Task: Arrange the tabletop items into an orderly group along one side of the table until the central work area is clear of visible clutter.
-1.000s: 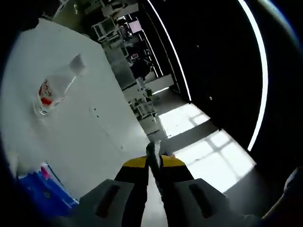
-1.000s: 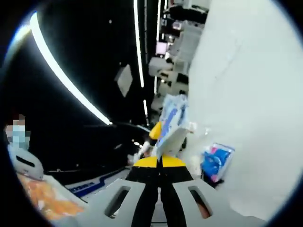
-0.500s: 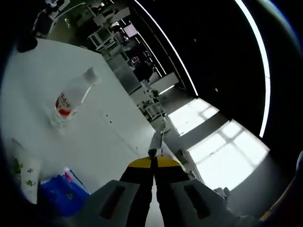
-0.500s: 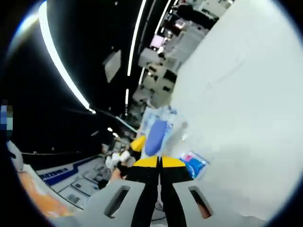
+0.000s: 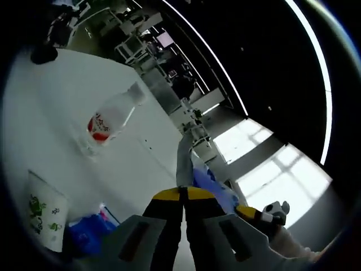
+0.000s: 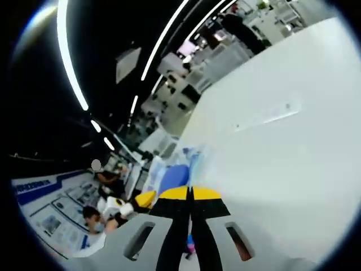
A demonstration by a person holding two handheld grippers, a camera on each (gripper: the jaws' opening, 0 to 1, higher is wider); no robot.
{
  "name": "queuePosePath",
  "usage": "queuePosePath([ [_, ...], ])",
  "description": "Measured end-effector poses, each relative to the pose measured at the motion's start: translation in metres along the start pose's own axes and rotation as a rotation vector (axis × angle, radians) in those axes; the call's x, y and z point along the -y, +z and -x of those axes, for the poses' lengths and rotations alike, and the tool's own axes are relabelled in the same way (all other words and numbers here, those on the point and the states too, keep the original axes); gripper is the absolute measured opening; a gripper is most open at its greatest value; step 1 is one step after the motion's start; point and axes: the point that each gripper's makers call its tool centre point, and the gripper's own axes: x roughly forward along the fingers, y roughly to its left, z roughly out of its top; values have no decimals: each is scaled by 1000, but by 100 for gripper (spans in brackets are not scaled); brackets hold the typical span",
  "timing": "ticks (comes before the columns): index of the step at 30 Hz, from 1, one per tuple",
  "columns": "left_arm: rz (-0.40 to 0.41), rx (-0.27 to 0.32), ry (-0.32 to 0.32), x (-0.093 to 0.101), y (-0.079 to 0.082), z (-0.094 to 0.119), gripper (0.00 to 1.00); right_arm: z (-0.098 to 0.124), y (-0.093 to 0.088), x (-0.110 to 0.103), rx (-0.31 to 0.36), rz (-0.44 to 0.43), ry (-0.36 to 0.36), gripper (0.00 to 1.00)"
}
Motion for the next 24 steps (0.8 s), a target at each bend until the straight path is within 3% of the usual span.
queuePosePath([
  [5, -8, -41, 66, -22, -3, -14, 0, -14, -4, 12, -15, -3, -35, 0],
  [11, 22, -62, 165, -51, -4, -36, 0, -39, -13, 42, -44, 27, -111, 0],
  [16, -74, -127, 254, -79, -5, -49, 0, -61, -34, 68, -119, 59, -152, 0],
  [22, -35, -137, 305, -108, -4, -54, 0, -88, -53, 89, -174, 95, -182, 0],
  [24, -9, -143, 322, -119, -5, -55, 0, -96, -57, 97, -176, 62, -188, 0],
])
